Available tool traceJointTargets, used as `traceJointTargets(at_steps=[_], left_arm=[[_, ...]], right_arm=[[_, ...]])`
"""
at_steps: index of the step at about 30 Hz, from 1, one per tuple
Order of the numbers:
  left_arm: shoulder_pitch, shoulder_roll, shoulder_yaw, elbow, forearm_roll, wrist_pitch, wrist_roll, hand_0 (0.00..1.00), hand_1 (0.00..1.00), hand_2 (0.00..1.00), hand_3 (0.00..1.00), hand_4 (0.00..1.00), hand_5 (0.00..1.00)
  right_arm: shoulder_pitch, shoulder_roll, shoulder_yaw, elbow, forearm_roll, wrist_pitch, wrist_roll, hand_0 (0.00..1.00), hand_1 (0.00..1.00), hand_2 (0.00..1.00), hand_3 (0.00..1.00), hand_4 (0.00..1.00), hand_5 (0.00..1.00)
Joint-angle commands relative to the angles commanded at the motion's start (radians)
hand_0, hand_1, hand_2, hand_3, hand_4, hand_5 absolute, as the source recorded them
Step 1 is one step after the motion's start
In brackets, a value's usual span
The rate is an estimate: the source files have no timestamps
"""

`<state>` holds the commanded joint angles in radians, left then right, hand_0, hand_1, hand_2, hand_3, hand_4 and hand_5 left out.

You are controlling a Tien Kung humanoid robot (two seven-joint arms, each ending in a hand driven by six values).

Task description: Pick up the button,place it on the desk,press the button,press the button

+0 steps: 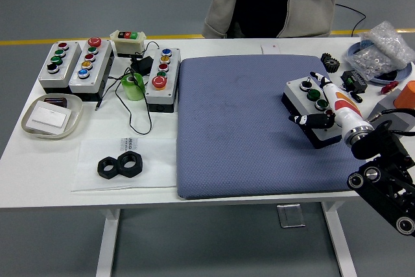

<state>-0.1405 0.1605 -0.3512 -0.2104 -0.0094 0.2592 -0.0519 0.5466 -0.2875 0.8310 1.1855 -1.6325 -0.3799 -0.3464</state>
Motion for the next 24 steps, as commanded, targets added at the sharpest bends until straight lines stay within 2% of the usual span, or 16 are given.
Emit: traceJointTargets(at_steps=[8,9,14,15,20,21,24], left_arm=[[0.001,0.0,-0.002,-0.001,0.003,0.001,0.001,0.72,0.824,0.852,0.823,0.621,0.998],[0.002,0.001,-0.003,-0.001,0.006,0.001,0.001,0.716,0.824,0.852,0.823,0.622,0.998],[0.004,0.001,-0.006,-0.001,0.012,0.001,0.003,0.716,0.824,0.852,0.823,0.622,0.998],[0.005,0.001,-0.006,-0.001,0.013,0.001,0.003,0.715,0.824,0.852,0.824,0.622,0.998],[0.005,0.001,-0.01,-0.001,0.019,0.001,0.005,0.715,0.824,0.852,0.824,0.622,0.998],[0.005,0.001,-0.01,-0.001,0.019,0.001,0.005,0.709,0.824,0.852,0.824,0.622,0.998],[0.005,0.002,-0.008,-0.001,0.016,0.001,0.004,0.709,0.824,0.852,0.824,0.622,0.998]], right_arm=[[0.02,0.012,-0.002,-0.047,-0.007,0.01,-0.036,0.998,0.921,0.988,0.985,0.998,0.219],[0.023,0.014,-0.004,-0.053,-0.009,0.004,-0.038,0.983,0.866,0.935,0.944,0.998,0.235],[0.035,0.019,-0.008,-0.076,-0.042,0.001,-0.063,0.983,0.866,0.935,0.944,0.998,0.235],[0.036,0.019,-0.009,-0.078,-0.046,0.0,-0.066,0.923,0.742,0.793,0.88,0.998,0.204],[0.05,0.017,-0.018,-0.091,-0.101,0.014,-0.097,0.923,0.742,0.793,0.88,0.998,0.204],[0.05,0.017,-0.018,-0.091,-0.104,0.015,-0.098,0.813,0.635,0.676,0.844,0.998,0.195],[0.06,0.014,-0.024,-0.1,-0.137,0.041,-0.114,0.813,0.635,0.676,0.844,0.998,0.195]])
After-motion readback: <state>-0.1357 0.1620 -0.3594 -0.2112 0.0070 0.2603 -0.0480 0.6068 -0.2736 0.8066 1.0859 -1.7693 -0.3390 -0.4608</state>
